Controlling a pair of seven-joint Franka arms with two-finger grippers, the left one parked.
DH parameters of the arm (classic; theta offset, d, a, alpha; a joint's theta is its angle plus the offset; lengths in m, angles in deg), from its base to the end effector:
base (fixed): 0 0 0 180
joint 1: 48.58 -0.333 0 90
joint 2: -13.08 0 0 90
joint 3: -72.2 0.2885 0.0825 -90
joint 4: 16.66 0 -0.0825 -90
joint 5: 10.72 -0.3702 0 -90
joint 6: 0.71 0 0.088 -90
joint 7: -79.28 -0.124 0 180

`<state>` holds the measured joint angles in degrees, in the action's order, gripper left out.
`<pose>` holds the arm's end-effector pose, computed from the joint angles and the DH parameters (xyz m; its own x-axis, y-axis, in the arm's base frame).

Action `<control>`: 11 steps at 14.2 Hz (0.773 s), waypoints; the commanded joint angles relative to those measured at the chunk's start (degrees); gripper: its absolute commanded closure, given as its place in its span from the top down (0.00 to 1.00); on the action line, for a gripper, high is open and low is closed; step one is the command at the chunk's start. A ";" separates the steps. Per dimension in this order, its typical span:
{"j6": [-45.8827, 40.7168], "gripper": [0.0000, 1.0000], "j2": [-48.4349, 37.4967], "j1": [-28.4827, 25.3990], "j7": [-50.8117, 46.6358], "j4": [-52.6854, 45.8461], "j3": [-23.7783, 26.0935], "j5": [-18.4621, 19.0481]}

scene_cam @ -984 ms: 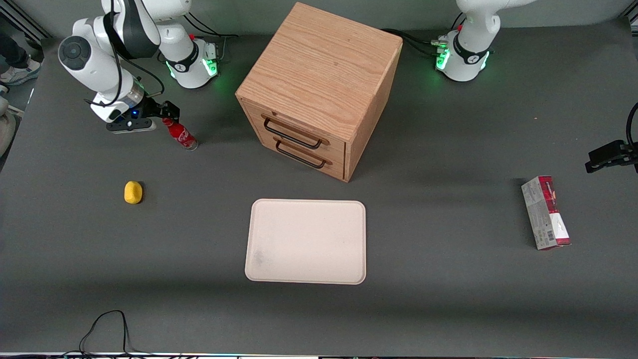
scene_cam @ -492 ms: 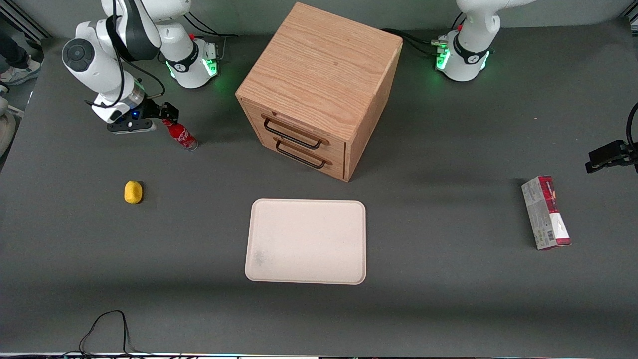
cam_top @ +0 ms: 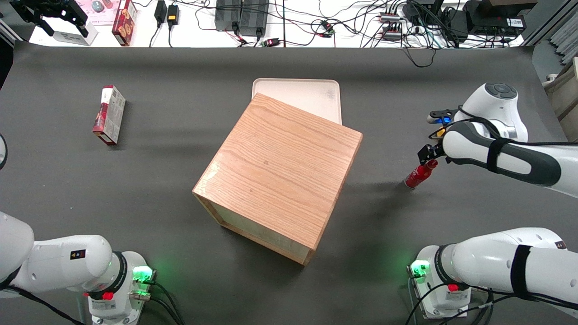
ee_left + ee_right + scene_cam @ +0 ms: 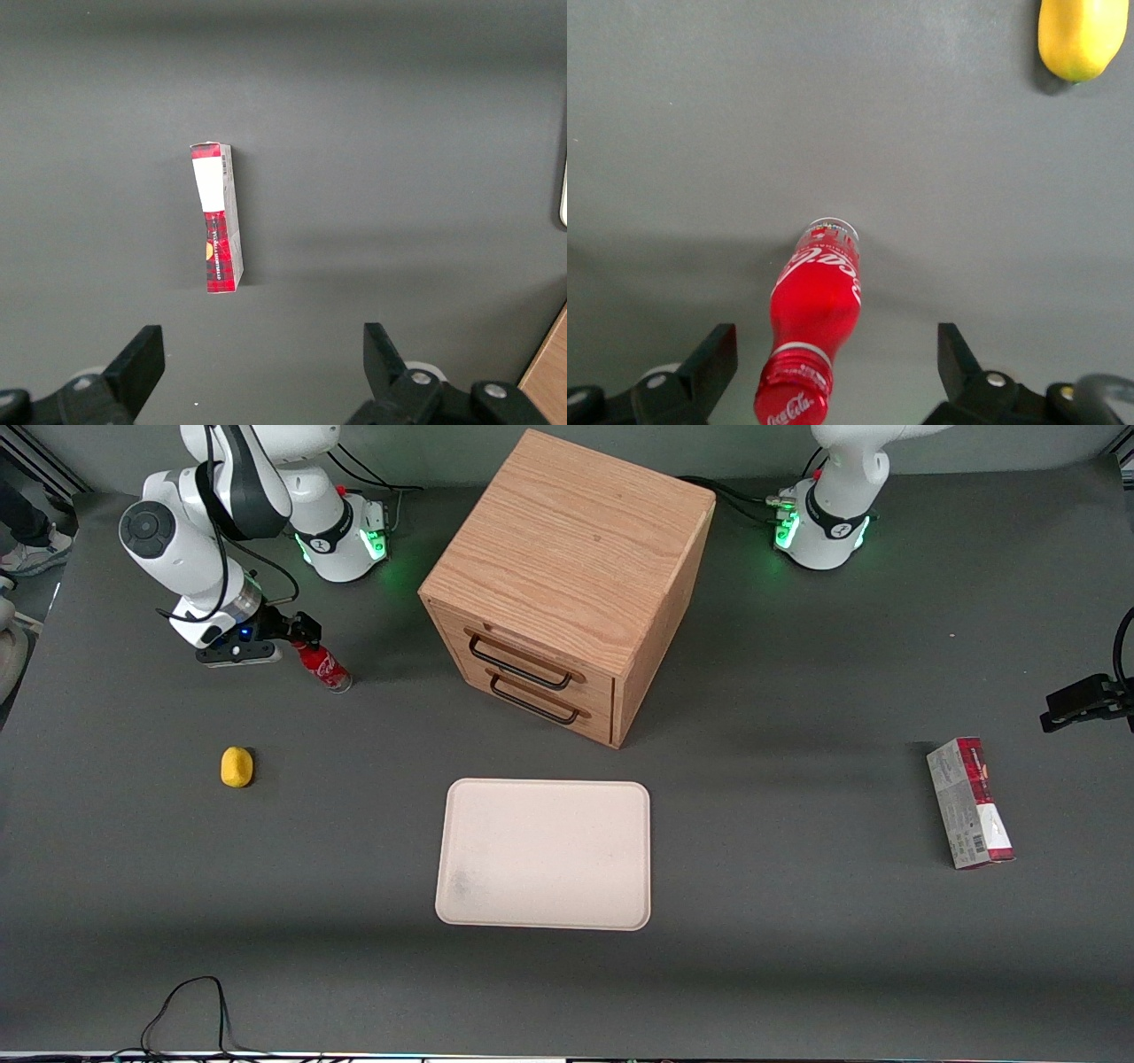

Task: Place coke bottle on tray
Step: 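Lower the open right gripper around the bottle's neck, then close the right gripper on the bottle and lift it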

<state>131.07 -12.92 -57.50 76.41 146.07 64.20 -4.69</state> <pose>0.3383 0.0097 0.2830 0.9946 0.0554 -0.0875 0.0569 -0.9983 0.0153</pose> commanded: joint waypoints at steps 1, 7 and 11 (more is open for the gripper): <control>3.05 1.00 -0.99 0.22 -0.03 3.47 -0.61 0.74; 3.05 0.66 -0.54 0.13 -2.75 3.47 -0.61 0.74; 2.96 0.00 0.85 0.04 -6.69 2.86 -0.44 0.65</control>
<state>131.14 -11.68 -57.50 73.16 146.12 63.85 -4.69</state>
